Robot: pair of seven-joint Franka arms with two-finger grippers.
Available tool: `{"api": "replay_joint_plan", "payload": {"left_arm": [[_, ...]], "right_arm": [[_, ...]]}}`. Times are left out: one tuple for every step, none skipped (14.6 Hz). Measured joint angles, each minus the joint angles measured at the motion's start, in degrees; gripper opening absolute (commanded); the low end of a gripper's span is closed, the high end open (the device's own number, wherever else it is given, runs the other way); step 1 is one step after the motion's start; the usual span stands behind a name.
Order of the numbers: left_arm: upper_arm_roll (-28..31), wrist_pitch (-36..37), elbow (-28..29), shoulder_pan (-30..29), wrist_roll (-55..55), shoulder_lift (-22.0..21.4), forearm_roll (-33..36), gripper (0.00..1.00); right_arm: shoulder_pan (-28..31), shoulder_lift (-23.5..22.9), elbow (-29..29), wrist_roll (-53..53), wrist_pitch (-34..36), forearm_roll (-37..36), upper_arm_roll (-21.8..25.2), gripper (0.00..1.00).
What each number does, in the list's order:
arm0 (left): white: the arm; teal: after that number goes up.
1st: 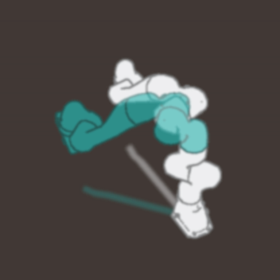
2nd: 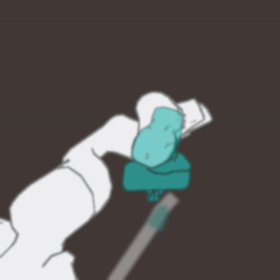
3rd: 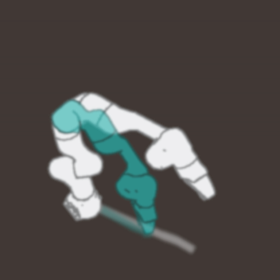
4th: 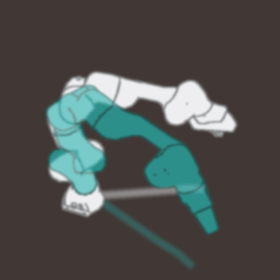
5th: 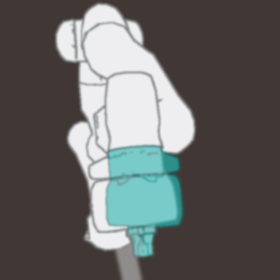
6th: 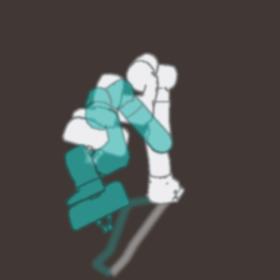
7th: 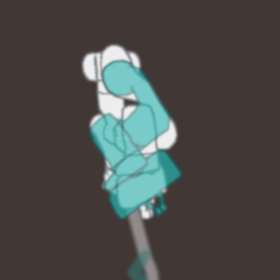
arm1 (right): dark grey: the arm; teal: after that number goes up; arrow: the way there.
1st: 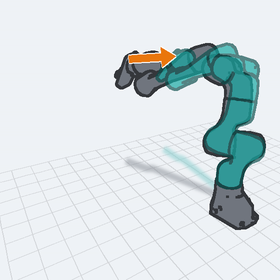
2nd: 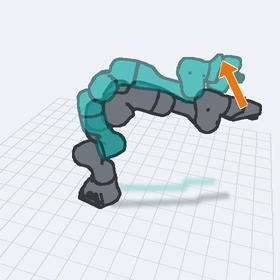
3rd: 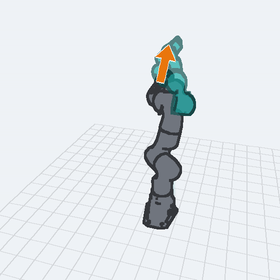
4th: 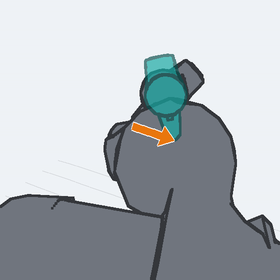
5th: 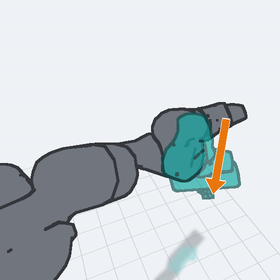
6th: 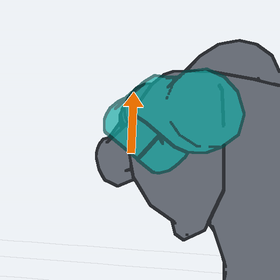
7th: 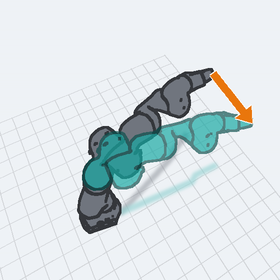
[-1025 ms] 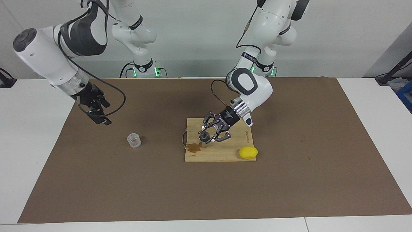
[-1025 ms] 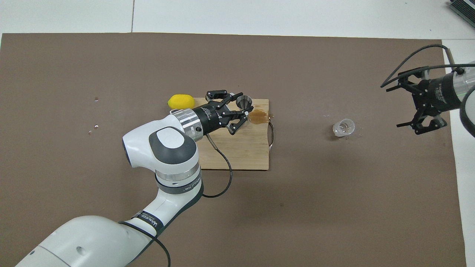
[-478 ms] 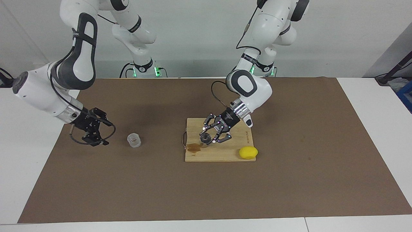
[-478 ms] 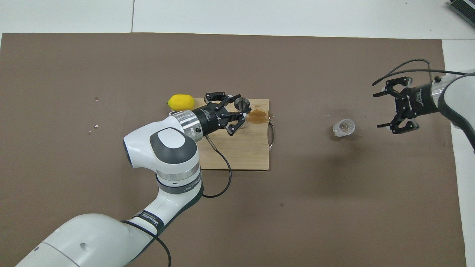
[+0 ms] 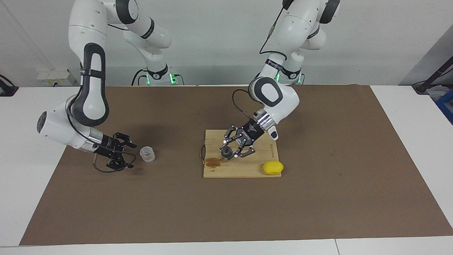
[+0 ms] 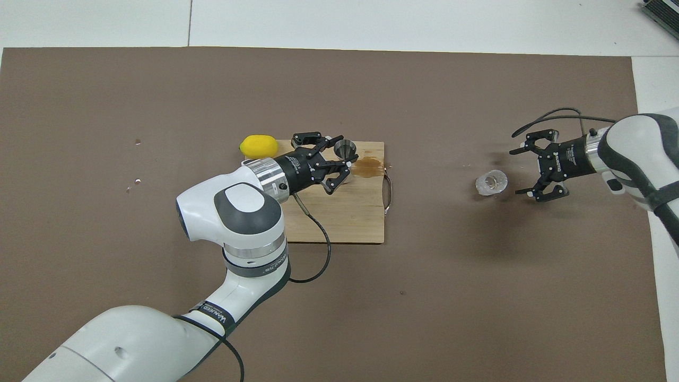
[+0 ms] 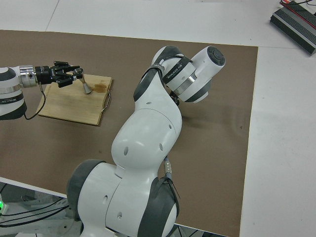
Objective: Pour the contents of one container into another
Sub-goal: 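Lower the metal cup onto the board while the right gripper reaches the clear cup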
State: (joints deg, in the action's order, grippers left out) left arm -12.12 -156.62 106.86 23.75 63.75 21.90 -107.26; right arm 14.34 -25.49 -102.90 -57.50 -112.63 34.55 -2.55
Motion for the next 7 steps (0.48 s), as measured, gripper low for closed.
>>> {"api": "replay_joint_plan", "payload": {"left_arm": [[0.02, -0.01, 0.05, 0.00, 0.00, 0.01, 0.00, 0.57], [0.04, -0.02, 0.11, 0.00, 0.00, 0.02, 0.00, 0.73], [0.06, -0.02, 0.11, 0.00, 0.00, 0.02, 0.01, 1.00], [0.11, -0.03, 0.11, 0.00, 0.00, 0.02, 0.02, 1.00], [0.17, -0.03, 0.10, 0.00, -0.05, 0.01, 0.05, 1.00], [0.19, -0.03, 0.07, 0.00, -0.10, -0.06, 0.08, 1.00], [0.13, -0.03, 0.16, 0.01, -0.19, -0.33, 0.18, 1.00]], "right_arm": [[0.02, -0.11, -0.62, 1.55, -0.01, 0.79, 0.00, 1.00], [0.02, -0.12, -1.41, 2.85, -0.22, 1.40, -0.05, 1.00], [0.01, -0.13, -2.22, 3.76, -0.77, 2.10, -0.11, 1.00], [-0.01, -0.13, -3.02, 4.52, -1.20, 2.91, -0.19, 1.00], [-0.09, -0.12, -3.63, 5.17, -1.34, 3.65, -0.28, 1.00], [-0.21, -0.12, -4.16, 5.48, -1.40, 4.48, -0.34, 1.00], [-0.37, -0.10, -4.63, 5.66, -1.52, 5.27, -0.38, 1.00]]}}
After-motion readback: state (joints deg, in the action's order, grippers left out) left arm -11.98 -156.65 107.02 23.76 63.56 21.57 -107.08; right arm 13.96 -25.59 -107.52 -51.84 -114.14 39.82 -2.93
